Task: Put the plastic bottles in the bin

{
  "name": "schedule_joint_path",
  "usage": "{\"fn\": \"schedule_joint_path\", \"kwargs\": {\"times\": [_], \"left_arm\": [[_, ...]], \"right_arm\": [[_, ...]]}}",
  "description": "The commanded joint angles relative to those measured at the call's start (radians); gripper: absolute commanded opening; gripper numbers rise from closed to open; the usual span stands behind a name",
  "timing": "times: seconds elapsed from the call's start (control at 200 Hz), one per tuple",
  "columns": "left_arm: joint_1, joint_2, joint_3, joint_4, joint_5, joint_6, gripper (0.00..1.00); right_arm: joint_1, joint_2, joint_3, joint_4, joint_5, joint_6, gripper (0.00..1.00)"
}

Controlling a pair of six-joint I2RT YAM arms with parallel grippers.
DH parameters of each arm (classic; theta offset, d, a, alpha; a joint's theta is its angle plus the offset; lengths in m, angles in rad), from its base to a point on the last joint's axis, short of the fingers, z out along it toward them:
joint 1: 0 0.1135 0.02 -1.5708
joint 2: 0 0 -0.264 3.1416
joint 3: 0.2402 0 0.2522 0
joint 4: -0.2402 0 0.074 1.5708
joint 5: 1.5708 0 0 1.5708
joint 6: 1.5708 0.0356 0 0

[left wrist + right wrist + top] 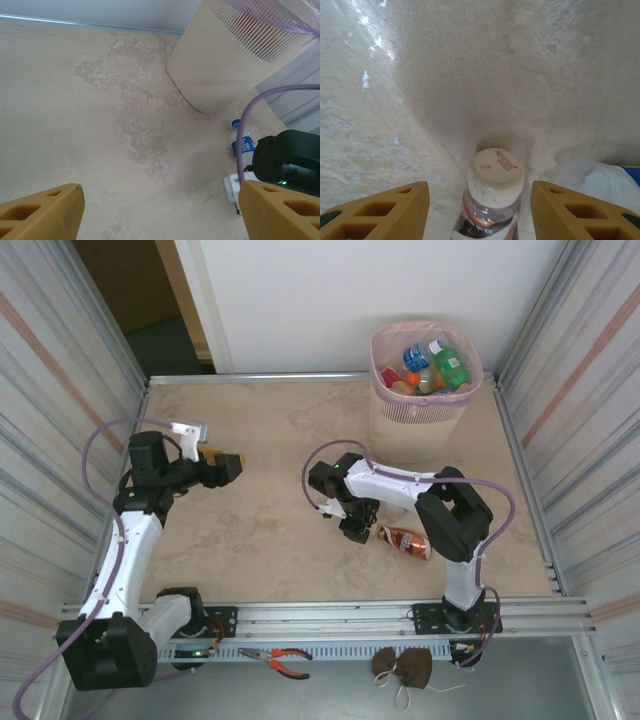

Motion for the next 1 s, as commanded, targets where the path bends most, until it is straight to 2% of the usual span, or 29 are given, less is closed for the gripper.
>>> {"fn": "schedule_joint_path", "kwargs": {"times": [0.0,0.606,0.812,0.992], "left_arm": [[0.009,-0.026,-0.007,0.019,0.017,-0.007,0.81],[0.009,-0.026,-0.007,0.015,0.015,-0.005,0.81],[0.009,-0.027,-0.006,0.015,0.015,-0.004,0.81],[0.010,-0.027,-0.007,0.015,0.015,-0.004,0.81]], "right_arm": [[-0.004,0.032,-0.019,-0.012,0.011,0.014,0.55],[-0.015,0.084,-0.067,0.005,0.038,0.009,0.50],[-0.015,0.079,-0.071,0.013,0.043,-0.003,0.46],[-0.014,0.072,-0.068,0.013,0.046,-0.005,0.38]]}}
